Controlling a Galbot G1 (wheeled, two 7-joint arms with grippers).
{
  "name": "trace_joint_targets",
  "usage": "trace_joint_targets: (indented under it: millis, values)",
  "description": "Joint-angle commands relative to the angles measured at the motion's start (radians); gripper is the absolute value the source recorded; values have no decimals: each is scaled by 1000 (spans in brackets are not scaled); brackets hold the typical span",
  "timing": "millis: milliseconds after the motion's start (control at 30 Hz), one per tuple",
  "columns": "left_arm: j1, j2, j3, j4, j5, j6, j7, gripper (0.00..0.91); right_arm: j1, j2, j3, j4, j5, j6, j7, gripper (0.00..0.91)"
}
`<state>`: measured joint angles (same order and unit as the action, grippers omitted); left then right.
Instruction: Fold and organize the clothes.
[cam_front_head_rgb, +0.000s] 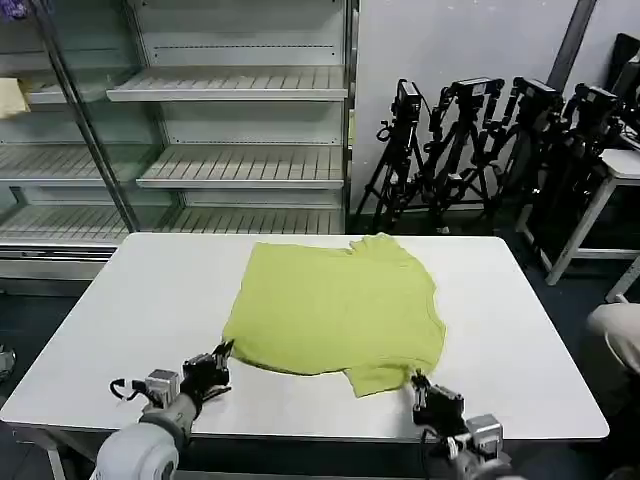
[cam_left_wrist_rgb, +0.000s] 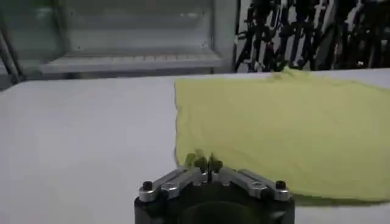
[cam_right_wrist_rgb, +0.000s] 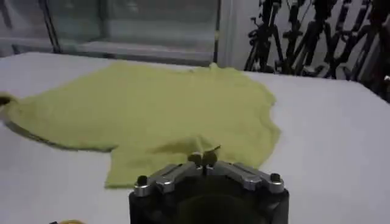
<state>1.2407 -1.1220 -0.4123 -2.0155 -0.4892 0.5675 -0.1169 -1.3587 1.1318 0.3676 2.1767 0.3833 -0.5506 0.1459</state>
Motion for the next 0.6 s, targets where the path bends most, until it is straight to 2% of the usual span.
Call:
trace_joint_targets:
  millis: [33, 267, 600]
  values:
    - [-220, -7, 49, 163, -57, -9, -8, 10, 236, 11, -10, -173, 15, -8, -21, 0]
    - [-279, -24, 61, 266, -78, -15, -4, 10, 331, 40, -47, -309, -30, -1, -41, 0]
    - [-288, -28, 72, 300, -77, -19, 13, 10, 385, 61, -59, -372, -44, 14, -57, 0]
